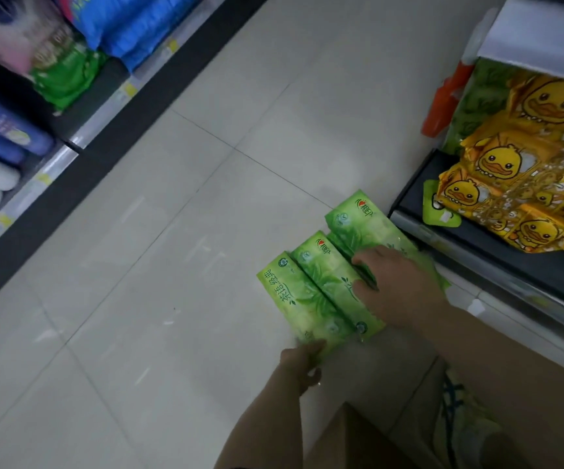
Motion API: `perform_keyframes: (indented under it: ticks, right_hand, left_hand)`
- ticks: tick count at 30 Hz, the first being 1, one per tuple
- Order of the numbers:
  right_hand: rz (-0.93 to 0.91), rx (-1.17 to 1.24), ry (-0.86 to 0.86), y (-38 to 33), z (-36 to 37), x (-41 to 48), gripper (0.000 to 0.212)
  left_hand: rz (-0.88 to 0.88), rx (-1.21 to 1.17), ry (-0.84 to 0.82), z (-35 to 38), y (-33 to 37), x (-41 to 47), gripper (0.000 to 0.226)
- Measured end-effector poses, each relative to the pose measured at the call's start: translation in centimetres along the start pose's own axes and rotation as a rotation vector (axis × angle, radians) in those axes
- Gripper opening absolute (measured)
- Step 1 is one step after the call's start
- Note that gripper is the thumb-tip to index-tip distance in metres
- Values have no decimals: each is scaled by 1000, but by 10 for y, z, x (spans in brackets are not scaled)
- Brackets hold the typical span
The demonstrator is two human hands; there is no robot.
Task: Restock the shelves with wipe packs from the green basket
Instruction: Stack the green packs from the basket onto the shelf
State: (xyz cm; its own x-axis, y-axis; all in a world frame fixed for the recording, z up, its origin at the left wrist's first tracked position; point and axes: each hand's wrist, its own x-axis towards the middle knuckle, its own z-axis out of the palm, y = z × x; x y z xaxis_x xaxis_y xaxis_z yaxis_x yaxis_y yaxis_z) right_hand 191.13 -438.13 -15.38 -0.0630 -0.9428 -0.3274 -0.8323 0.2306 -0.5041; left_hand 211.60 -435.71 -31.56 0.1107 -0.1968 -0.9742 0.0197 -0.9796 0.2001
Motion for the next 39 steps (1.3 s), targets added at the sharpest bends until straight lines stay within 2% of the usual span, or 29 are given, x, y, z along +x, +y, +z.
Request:
perform_keyframes:
  ticks: [2, 8, 11, 13, 16, 20, 23, 25, 28, 30, 32, 35, 39]
  right_hand:
    - [-1, -3, -25, -6, -3, -8, 36]
    - [-100, -12, 0, -33, -27, -17, 34]
    - [-133, -31, 40, -44, -54, -24, 34]
    - [-153, -71, 74, -47, -73, -32, 35]
    - [-174, -149, 118, -48, -100, -43, 35]
    - [-194, -239, 158, -49, -134, -60, 39]
    - [-209, -326, 201, -53, -158, -72, 50]
    - [-227, -393, 257, -57, -172, -78, 57]
    - [-253, -516, 338, -65, -191, -88, 70]
    - [-263, -669, 442, -73, -203, -96, 82]
    - [-259, -713, 547, -81, -214, -102, 95]
    - [-313, -735, 648, -86, -231, -107, 96]
    - [-436, -714, 822, -90, -258, -120, 81]
  left_hand:
    - [16, -36, -66, -1, 10, -13, 64]
    - [119, -141, -248, -7, 49, -60, 33]
    - [153, -194, -318, -16, 64, -84, 28]
    - [192, -219, -346, -26, 72, -99, 32]
    - [250, -182, -403, -43, 87, -120, 38]
    - [305, -80, -474, -58, 120, -161, 19]
    - [367, 14, -534, -62, 152, -200, 18]
    - [433, 111, -575, -61, 175, -230, 26]
    - [525, 237, -619, -56, 206, -276, 54]
    - [596, 268, -639, -56, 223, -306, 71]
    - [666, 296, -693, -55, 235, -336, 80]
    - [732, 351, -807, -49, 241, -381, 70]
    - [882, 284, -827, -29, 237, -435, 46]
